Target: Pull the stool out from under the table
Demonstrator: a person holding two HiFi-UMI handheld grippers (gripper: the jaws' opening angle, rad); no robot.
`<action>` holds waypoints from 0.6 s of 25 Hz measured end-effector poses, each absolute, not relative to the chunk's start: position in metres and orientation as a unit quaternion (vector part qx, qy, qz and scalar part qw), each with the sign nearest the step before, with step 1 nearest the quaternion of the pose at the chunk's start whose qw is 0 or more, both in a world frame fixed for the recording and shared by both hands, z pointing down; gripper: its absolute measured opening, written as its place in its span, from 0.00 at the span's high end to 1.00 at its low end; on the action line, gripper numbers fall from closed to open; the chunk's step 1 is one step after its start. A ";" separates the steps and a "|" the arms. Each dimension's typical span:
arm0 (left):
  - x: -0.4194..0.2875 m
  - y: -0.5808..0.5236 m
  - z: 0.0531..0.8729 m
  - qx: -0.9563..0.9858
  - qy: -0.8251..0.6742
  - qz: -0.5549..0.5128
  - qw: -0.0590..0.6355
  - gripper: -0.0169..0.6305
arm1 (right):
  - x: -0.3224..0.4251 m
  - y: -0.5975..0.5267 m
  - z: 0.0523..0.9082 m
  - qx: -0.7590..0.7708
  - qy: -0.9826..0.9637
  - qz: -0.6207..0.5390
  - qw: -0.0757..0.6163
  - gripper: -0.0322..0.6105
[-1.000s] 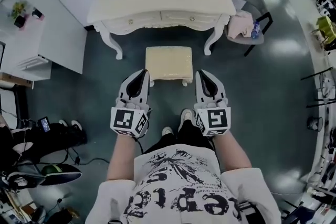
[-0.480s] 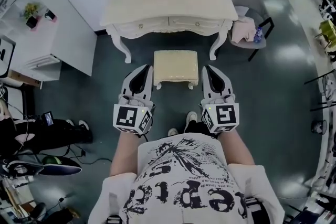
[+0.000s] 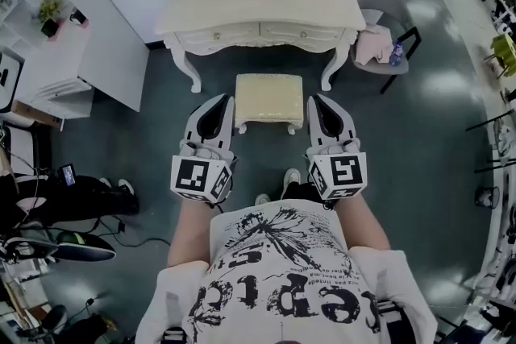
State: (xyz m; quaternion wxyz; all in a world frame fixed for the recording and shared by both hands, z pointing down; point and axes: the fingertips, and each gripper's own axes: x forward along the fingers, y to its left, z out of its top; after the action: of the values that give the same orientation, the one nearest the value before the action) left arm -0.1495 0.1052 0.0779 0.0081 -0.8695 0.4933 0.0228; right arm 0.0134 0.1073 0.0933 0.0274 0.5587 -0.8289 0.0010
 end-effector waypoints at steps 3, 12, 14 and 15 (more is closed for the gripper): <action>-0.150 0.105 0.078 -0.869 0.494 0.017 0.013 0.95 | 0.013 0.107 0.094 0.559 -0.828 0.001 0.029 0.93; -0.142 0.104 0.077 -0.874 0.485 0.014 0.016 0.95 | 0.008 0.106 0.095 0.556 -0.830 -0.006 0.044 0.93; -0.142 0.102 0.077 -0.875 0.483 0.013 0.018 0.95 | 0.006 0.104 0.096 0.555 -0.830 -0.006 0.047 0.93; -0.142 0.101 0.077 -0.875 0.483 0.013 0.019 0.95 | 0.006 0.103 0.097 0.555 -0.830 -0.006 0.048 0.93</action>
State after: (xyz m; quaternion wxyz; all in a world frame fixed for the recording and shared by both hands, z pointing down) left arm -0.1423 0.1011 0.0772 0.0186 -0.8753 0.4831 0.0132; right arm 0.0055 0.1032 0.0969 0.0477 0.5552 -0.8303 -0.0056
